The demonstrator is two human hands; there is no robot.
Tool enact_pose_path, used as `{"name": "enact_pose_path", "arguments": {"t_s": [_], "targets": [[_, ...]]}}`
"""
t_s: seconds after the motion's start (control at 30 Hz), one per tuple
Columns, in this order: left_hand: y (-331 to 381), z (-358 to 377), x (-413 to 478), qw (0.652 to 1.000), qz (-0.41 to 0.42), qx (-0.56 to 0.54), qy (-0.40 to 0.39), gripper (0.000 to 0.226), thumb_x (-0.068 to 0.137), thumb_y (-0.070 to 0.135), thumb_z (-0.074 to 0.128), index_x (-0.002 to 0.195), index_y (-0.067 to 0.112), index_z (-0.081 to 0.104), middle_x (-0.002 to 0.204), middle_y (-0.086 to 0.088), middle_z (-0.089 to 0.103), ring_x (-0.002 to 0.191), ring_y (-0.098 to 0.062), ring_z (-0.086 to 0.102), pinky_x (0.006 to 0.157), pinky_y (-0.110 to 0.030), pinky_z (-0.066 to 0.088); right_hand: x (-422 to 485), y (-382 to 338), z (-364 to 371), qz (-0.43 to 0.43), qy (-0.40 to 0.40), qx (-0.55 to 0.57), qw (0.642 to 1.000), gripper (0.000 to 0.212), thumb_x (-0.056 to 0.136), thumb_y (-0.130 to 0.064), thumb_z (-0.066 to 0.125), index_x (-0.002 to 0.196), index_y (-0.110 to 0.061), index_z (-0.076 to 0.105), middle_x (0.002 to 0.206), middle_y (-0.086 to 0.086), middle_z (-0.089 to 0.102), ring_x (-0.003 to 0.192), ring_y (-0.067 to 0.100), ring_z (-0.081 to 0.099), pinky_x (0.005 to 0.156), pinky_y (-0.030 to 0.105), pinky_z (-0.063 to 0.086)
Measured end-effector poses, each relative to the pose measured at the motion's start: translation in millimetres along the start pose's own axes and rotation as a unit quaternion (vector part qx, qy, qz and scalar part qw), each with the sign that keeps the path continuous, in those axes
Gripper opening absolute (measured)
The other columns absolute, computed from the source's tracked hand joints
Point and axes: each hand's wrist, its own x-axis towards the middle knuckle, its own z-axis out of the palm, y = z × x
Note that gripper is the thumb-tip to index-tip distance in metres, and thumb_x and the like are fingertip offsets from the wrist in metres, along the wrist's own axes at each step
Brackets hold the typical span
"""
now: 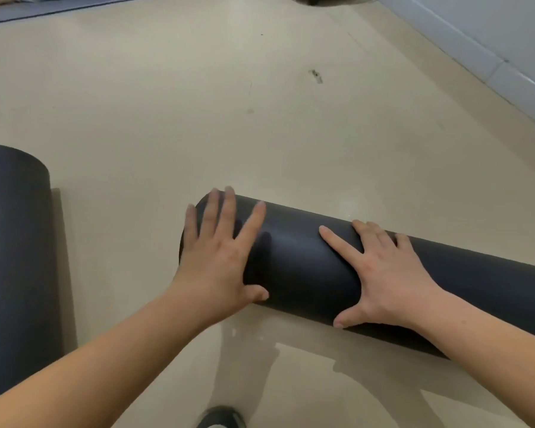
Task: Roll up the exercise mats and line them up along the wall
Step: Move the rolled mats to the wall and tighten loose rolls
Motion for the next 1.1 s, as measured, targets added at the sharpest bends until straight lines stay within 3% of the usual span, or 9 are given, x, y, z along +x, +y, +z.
{"name": "enact_pose_path", "arguments": {"t_s": [0.07, 0.2, 0.47, 0.57, 0.63, 0.73, 0.9, 0.97, 1.1], "targets": [[26, 8, 4, 0.996, 0.083, 0.027, -0.029, 0.124, 0.086, 0.065, 0.073, 0.158, 0.041, -0.025, 0.174, -0.010, -0.015, 0.160, -0.038, -0.018, 0.129, -0.059, -0.001, 1, 15, -14, -0.016, -0.045, 0.009, 0.999, 0.150, 0.051, -0.091, 0.074, 0.144, -0.058, -0.039, 0.172, 0.007, -0.007, 0.159, 0.032, 0.000, 0.126, 0.055, 0.016], [40, 21, 25, 0.993, 0.076, 0.092, -0.020, 0.118, 0.087, 0.057, 0.076, 0.156, 0.038, -0.017, 0.168, -0.018, 0.000, 0.158, -0.044, -0.001, 0.126, -0.060, 0.010, -3, 49, -31, 0.021, -0.112, 0.023, 0.993, 0.158, 0.044, -0.083, 0.085, 0.141, -0.062, -0.039, 0.171, 0.005, 0.002, 0.157, 0.032, 0.010, 0.121, 0.054, 0.029], [22, 18, 98, 0.982, 0.150, 0.100, 0.050, 0.109, 0.086, 0.055, 0.077, 0.161, 0.033, 0.001, 0.167, -0.014, 0.017, 0.155, -0.038, 0.014, 0.122, -0.058, 0.021, 3, 58, -18, 0.085, -0.043, 0.005, 0.995, 0.165, 0.041, -0.092, 0.074, 0.144, -0.046, -0.046, 0.166, 0.016, 0.014, 0.152, 0.034, 0.023, 0.122, 0.050, 0.029], [23, 20, 130, 0.986, 0.108, 0.053, 0.115, 0.084, 0.089, 0.047, 0.078, 0.154, 0.027, 0.030, 0.157, -0.010, 0.035, 0.143, -0.035, 0.035, 0.115, -0.051, 0.034, 14, 58, -17, 0.146, -0.008, 0.031, 0.989, 0.161, 0.044, -0.088, 0.075, 0.150, -0.043, -0.037, 0.157, 0.015, 0.027, 0.143, 0.033, 0.035, 0.111, 0.047, 0.042], [31, 29, 130, 0.987, 0.022, -0.097, 0.124, 0.058, 0.092, 0.038, 0.078, 0.138, 0.025, 0.046, 0.144, -0.005, 0.045, 0.124, -0.029, 0.049, 0.104, -0.042, 0.047, 19, 56, -17, 0.184, 0.011, 0.048, 0.982, 0.157, 0.046, -0.084, 0.078, 0.152, -0.044, -0.031, 0.153, 0.012, 0.032, 0.139, 0.031, 0.039, 0.107, 0.046, 0.045], [57, 61, 93, 0.875, -0.137, -0.464, 0.001, 0.043, 0.097, 0.036, 0.073, 0.131, 0.030, 0.047, 0.137, 0.002, 0.050, 0.108, -0.017, 0.060, 0.092, -0.034, 0.055, 22, 52, -12, 0.206, 0.021, 0.034, 0.978, 0.152, 0.052, -0.082, 0.078, 0.153, -0.044, -0.029, 0.155, 0.010, 0.032, 0.142, 0.029, 0.037, 0.110, 0.045, 0.043], [116, 78, 64, 0.623, -0.197, -0.733, -0.190, 0.093, 0.099, 0.036, 0.072, 0.168, 0.035, 0.010, 0.156, 0.008, 0.049, 0.135, -0.013, 0.055, 0.116, -0.037, 0.044, 39, 66, -22, 0.204, 0.031, 0.010, 0.979, 0.146, 0.056, -0.078, 0.080, 0.157, -0.045, -0.021, 0.153, 0.008, 0.038, 0.138, 0.028, 0.043, 0.108, 0.045, 0.045], [126, 71, 89, 0.571, -0.194, -0.770, -0.208, 0.094, 0.102, 0.033, 0.069, 0.169, 0.032, 0.004, 0.159, 0.008, 0.047, 0.135, -0.011, 0.052, 0.118, -0.035, 0.039, 53, 76, -29, 0.197, 0.044, -0.004, 0.979, 0.145, 0.058, -0.075, 0.083, 0.158, -0.044, -0.018, 0.153, 0.009, 0.037, 0.138, 0.030, 0.043, 0.110, 0.047, 0.044], [127, 69, 140, 0.543, -0.193, -0.784, -0.232, 0.086, 0.093, 0.054, 0.074, 0.162, 0.027, 0.029, 0.151, 0.006, 0.053, 0.135, -0.022, 0.055, 0.109, -0.048, 0.052, 77, 88, -36, 0.187, 0.066, -0.046, 0.979, 0.145, 0.061, -0.073, 0.084, 0.159, -0.042, -0.017, 0.159, 0.013, 0.030, 0.145, 0.033, 0.035, 0.117, 0.051, 0.035]]}}
